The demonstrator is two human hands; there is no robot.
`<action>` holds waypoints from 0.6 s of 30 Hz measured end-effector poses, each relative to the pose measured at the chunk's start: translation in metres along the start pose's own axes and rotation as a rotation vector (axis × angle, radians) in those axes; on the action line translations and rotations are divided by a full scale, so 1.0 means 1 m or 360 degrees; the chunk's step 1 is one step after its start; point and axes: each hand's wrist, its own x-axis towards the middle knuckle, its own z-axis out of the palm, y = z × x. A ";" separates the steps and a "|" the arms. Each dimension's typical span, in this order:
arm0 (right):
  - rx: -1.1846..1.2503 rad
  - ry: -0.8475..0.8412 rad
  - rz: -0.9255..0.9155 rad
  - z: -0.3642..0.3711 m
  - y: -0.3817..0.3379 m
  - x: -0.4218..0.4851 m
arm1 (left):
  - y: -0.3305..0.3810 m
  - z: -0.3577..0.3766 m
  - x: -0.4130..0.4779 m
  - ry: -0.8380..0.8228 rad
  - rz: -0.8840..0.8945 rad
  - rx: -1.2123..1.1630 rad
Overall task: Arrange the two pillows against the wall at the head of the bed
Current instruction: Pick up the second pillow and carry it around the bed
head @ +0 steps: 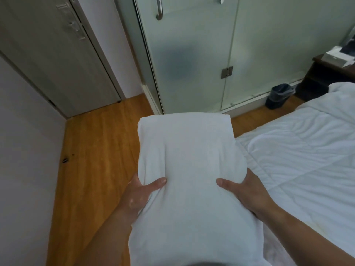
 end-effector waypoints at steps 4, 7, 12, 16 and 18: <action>0.0032 0.0129 0.0006 0.020 -0.024 0.067 | 0.026 0.000 0.090 -0.0117 0.0032 0.0038; 0.0055 0.0288 0.0047 0.038 -0.042 0.115 | 0.051 -0.001 0.167 -0.0275 0.0101 0.0008; 0.0150 0.0501 0.0122 0.055 -0.073 0.170 | 0.092 0.006 0.274 -0.0527 0.0015 0.0061; 0.0222 0.0640 0.0145 0.055 -0.092 0.218 | 0.124 0.029 0.341 -0.0654 -0.0018 0.0094; 0.0259 0.0706 0.0165 0.051 -0.097 0.244 | 0.137 0.046 0.374 -0.0700 -0.0014 0.0146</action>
